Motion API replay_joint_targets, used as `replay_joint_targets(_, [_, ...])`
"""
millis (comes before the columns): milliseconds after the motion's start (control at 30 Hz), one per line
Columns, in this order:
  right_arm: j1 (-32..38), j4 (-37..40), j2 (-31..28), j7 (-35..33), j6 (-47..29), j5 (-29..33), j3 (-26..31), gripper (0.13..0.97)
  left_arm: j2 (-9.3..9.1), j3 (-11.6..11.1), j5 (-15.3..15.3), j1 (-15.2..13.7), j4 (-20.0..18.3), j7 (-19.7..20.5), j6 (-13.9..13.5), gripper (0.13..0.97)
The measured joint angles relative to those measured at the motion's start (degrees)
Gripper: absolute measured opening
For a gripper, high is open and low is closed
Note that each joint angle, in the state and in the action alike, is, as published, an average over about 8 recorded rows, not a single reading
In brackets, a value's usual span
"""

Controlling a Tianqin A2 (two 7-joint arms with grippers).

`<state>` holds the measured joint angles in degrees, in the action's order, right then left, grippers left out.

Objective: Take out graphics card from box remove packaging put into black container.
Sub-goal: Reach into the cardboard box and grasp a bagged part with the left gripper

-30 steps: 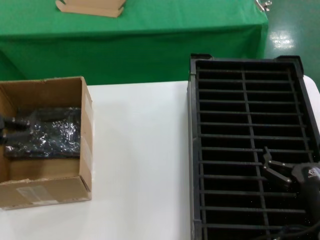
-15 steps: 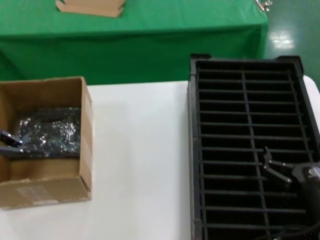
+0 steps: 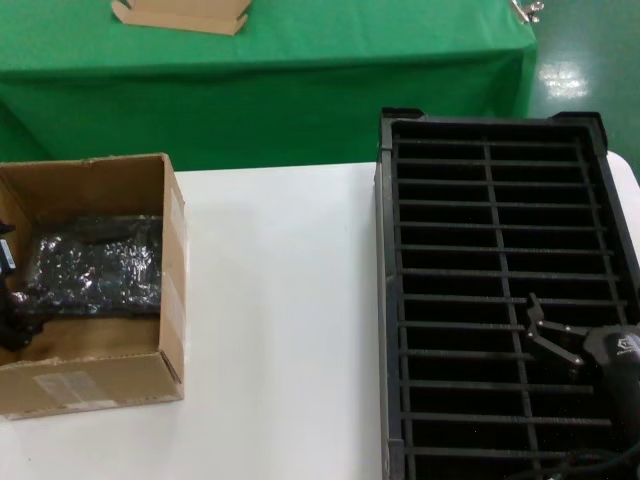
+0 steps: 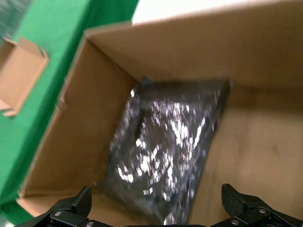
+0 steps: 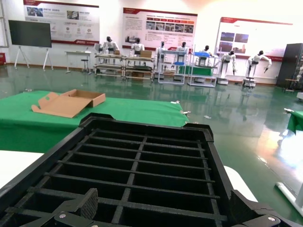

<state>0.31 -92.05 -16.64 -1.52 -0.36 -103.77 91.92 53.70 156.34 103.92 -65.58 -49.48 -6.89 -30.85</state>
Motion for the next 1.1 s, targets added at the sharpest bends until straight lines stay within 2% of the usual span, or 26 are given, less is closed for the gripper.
replay_joint_targets(100, [0.0, 0.0, 0.0, 0.0, 0.0, 0.0, 0.0, 0.966, -3.24, -2.4, -5.0, -0.4, 4.6, 0.1, -2.5, 0.966])
replay_joint_targets(200, [0.0, 0.0, 0.0, 0.0, 0.0, 0.0, 0.0, 0.966, -6.61, -5.7, -8.2, -0.7, 9.4, -2.0, -5.1, 0.966])
replay_joint_targets(400, [0.0, 0.0, 0.0, 0.0, 0.0, 0.0, 0.0, 0.966, -13.0, -12.0, -12.3, -1.7, 18.5, -9.2, -9.9, 0.966])
replay_joint_targets(567, [0.0, 0.0, 0.0, 0.0, 0.0, 0.0, 0.0, 0.966, -17.42, -16.0, -14.9, -3.0, 25.4, -15.5, -12.1, 0.966])
replay_joint_targets(800, [0.0, 0.0, 0.0, 0.0, 0.0, 0.0, 0.0, 0.966, -22.35, -21.5, -16.7, -5.4, 35.6, -24.6, -12.0, 0.966])
replay_joint_targets(933, [0.0, 0.0, 0.0, 0.0, 0.0, 0.0, 0.0, 0.966, -23.99, -24.7, -16.9, -6.6, 39.6, -28.6, -10.5, 0.966])
replay_joint_targets(1100, [0.0, 0.0, 0.0, 0.0, 0.0, 0.0, 0.0, 0.966, -25.25, -28.4, -17.0, -7.5, 42.6, -32.3, -8.7, 0.966])
